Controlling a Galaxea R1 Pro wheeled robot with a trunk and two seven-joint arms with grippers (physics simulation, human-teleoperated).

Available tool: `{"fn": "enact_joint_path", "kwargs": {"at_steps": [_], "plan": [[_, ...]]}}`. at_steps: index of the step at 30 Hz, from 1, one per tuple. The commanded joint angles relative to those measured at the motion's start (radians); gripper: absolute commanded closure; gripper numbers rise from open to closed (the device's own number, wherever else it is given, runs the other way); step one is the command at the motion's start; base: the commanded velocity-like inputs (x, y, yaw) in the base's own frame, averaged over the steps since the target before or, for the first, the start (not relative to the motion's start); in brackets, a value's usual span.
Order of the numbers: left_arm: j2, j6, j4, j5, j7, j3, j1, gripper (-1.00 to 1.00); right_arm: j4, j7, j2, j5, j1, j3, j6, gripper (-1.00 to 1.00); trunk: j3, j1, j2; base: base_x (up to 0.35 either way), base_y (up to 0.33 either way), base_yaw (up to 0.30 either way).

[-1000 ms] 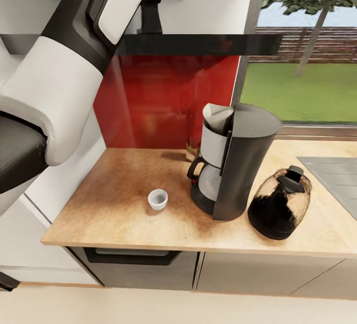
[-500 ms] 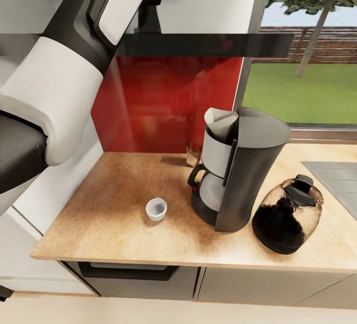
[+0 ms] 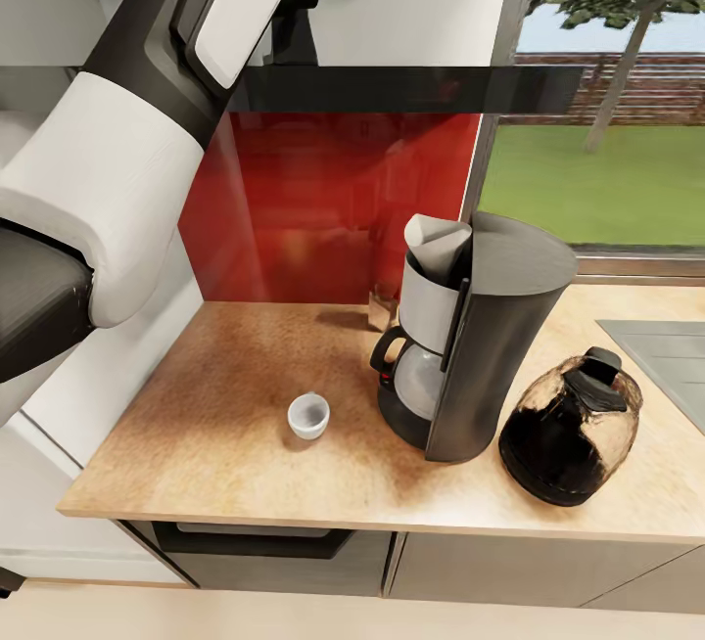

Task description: Set up a coffee station on the kitchen countertop: keep the coffee maker on the countertop, move the bottle of coffee from the kitchen shelf to the counter next to the coffee maker, place a paper coffee filter on top of the coffee maker, put the saucer next to the coffee maker with the coffee cup on the saucer, and place the electric kettle next to the coffee maker.

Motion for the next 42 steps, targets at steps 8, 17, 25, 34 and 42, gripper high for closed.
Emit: {"fn": "enact_joint_path", "kwargs": {"at_steps": [8, 17, 25, 34, 42], "plan": [[0.0, 0.001, 0.0, 0.009, 0.009, -0.002, -0.001, -1.0, 0.027, 0.004, 0.001, 0.042, 0.0, -0.008, -0.073, -1.0, -0.001, 0.0, -0.001, 0.099, 0.0, 0.0], [0.0, 0.001, 0.001, 0.009, 0.009, -0.002, -0.001, -1.0, 0.03, 0.004, 0.001, 0.044, 0.0, -0.008, -0.079, -1.0, -0.001, 0.0, -0.001, 0.021, 0.0, 0.0], [0.0, 0.001, 0.003, 0.009, 0.009, -0.002, -0.001, -1.0, 0.03, 0.004, 0.001, 0.044, 0.0, -0.008, -0.08, -1.0, -0.001, 0.0, -0.001, 0.087, 0.0, 0.0], [0.0, 0.001, 0.003, 0.009, 0.009, -0.002, -0.001, -1.0, 0.03, 0.004, 0.001, 0.044, 0.0, -0.009, -0.08, -1.0, -0.001, 0.0, -0.001, 0.079, 0.0, 0.0], [0.0, 0.002, 0.005, 0.009, 0.009, 0.0, -0.001, -1.0, 0.03, 0.004, 0.001, 0.044, 0.0, -0.009, -0.08, -1.0, -0.001, 0.0, -0.001, 0.065, 0.0, 0.0]]}}
